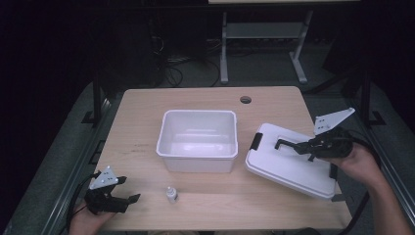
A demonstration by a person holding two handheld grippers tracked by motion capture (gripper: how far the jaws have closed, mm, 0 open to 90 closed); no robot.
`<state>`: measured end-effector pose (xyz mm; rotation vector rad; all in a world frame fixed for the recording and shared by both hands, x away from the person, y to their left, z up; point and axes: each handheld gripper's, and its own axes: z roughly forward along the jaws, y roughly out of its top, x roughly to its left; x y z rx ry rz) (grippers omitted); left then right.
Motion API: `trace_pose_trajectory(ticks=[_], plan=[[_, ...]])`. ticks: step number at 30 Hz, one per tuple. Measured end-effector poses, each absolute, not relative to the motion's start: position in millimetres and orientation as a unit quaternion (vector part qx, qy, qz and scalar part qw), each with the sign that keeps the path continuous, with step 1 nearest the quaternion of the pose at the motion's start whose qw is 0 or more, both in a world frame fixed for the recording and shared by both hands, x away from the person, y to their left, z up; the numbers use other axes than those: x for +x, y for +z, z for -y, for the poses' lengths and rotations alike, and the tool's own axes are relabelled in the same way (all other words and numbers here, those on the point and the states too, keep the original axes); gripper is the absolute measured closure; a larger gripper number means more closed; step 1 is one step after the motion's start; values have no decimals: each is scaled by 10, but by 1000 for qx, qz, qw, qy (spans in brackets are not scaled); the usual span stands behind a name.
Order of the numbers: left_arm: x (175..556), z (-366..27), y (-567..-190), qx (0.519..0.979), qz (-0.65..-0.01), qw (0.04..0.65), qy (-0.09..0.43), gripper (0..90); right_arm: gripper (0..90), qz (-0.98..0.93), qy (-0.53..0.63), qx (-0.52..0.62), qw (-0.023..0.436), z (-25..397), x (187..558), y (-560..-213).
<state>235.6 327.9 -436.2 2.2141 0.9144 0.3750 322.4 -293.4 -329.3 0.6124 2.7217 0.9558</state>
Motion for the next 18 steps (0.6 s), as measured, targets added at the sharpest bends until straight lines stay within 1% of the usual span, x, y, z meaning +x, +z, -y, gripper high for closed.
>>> trace_pose_trajectory(ticks=[1, 7, 8, 18], plan=[[2354, -3279, -4360, 856, -353, 350, 145, 174, 841, -919, 321, 208, 92, 2926, 3229, -3365], [2353, -3282, -4368, 855, -355, 349, 144, 173, 840, -921, 314, 212, 88, 2898, 3235, -3542], [2353, -3283, -4369, 855, -356, 349, 144, 173, 840, -922, 311, 214, 81, 2892, 3247, -3613], [2352, -3287, -4370, 855, -356, 350, 144, 174, 839, -919, 317, 225, 67, 2843, 3263, -3854]])
